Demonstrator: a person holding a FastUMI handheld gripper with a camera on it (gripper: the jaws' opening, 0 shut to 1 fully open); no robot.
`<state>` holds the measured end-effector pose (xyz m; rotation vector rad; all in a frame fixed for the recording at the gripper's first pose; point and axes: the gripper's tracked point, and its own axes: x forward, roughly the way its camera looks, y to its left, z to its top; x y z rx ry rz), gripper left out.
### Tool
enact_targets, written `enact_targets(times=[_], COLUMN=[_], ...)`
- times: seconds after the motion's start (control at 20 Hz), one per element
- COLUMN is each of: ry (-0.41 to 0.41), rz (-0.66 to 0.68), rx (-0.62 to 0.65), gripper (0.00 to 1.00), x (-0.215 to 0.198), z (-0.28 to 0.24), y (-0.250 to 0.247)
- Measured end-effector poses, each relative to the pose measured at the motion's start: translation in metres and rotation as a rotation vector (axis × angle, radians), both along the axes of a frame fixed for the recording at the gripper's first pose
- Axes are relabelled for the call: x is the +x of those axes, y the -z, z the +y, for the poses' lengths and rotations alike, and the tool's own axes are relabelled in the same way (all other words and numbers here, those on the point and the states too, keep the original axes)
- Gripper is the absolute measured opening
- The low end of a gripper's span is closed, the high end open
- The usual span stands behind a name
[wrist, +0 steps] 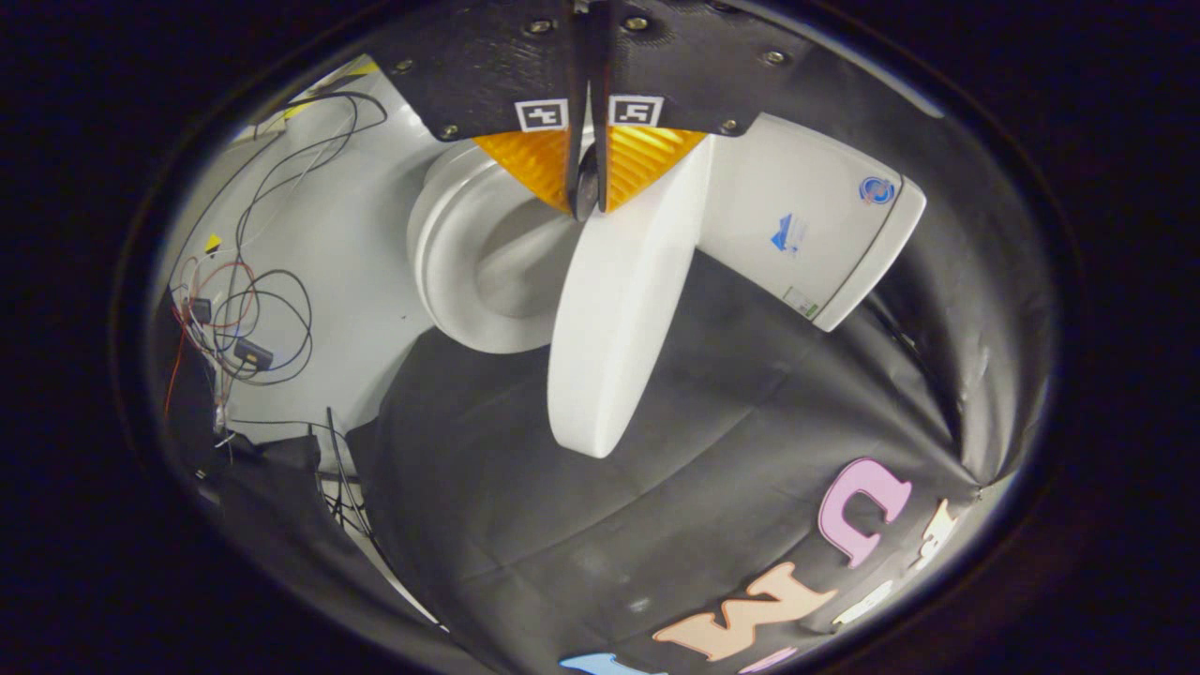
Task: Open the toilet lid.
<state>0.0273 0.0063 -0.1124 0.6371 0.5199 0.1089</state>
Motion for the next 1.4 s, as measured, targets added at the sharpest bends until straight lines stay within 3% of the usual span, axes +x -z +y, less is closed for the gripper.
enact_targets(times=[0.35,1.4], ry=[-0.02,-0.065], rz=[-0.032,-0.122], rx=[-0.114,-0.152], gripper=[0.02,0.03], x=[0.001,-0.001], z=[0.003,0.045], y=[-0.015,-0.061])
